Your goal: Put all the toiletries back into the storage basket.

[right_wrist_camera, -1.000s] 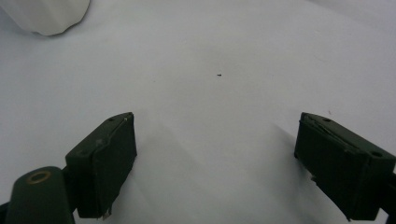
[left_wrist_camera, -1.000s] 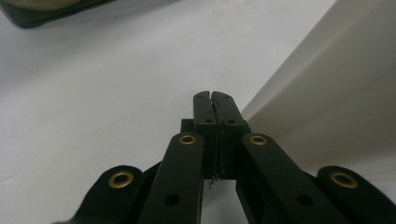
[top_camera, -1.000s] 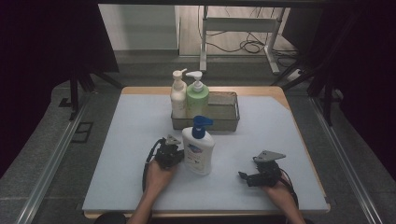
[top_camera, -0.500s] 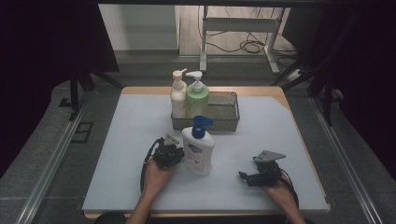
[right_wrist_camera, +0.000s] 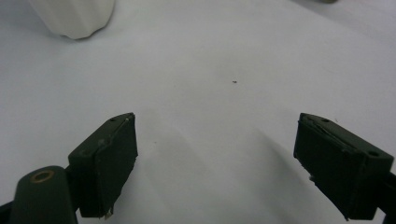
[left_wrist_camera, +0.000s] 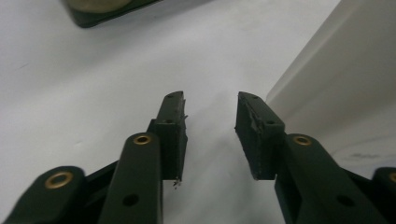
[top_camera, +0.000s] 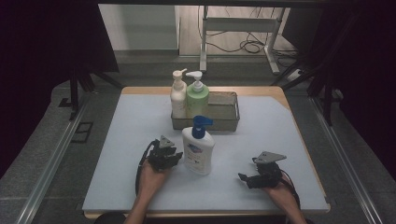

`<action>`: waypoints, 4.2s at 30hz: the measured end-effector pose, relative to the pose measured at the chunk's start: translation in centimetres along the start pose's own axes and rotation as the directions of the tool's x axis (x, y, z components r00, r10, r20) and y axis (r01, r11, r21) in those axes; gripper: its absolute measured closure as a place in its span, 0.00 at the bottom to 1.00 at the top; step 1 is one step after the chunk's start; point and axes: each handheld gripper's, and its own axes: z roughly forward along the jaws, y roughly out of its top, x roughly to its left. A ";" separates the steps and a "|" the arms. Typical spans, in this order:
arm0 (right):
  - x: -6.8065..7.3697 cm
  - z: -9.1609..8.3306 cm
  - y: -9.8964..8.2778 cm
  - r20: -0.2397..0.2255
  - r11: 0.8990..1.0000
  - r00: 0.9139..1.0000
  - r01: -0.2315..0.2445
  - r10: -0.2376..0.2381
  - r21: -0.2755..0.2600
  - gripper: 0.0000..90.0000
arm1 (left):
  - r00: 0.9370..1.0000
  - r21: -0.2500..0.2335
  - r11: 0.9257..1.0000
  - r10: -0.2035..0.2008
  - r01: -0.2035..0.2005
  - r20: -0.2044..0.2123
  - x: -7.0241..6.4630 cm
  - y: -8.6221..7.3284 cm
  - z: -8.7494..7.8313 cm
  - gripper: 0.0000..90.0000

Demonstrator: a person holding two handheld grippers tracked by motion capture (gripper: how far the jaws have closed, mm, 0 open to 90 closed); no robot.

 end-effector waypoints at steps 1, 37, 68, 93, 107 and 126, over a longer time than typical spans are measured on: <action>0.1 -0.1 0.1 -0.002 1.000 1.000 0.003 -0.003 -0.001 0.15 | 1.000 0.000 1.000 -0.003 0.003 -0.002 0.0 -0.1 -0.1 0.66; 3.6 -1.9 4.2 -0.134 0.994 0.986 0.088 -0.096 -0.061 0.09 | 0.998 0.045 0.999 0.009 -0.006 -0.064 -1.0 -4.4 -3.8 0.14; 5.2 -0.4 10.1 -0.170 0.982 0.976 0.110 -0.137 -0.155 0.06 | 0.998 0.048 0.999 0.011 -0.008 -0.069 -1.2 -4.7 -3.2 0.13; 7.4 1.6 14.1 -0.191 0.979 0.968 0.134 -0.163 -0.156 0.12 | 0.998 0.048 0.999 0.011 -0.008 -0.069 -1.2 -4.7 -3.2 0.13; 8.0 2.8 15.5 -0.199 0.978 0.966 0.135 -0.166 -0.160 0.25 | 0.998 0.048 0.999 0.011 -0.008 -0.069 -1.2 -4.7 -3.2 0.13; 8.0 2.3 16.3 -0.211 0.985 0.964 0.146 -0.163 -0.093 0.42 | 0.998 0.047 0.999 0.011 -0.008 -0.067 -1.2 -4.7 -3.2 0.13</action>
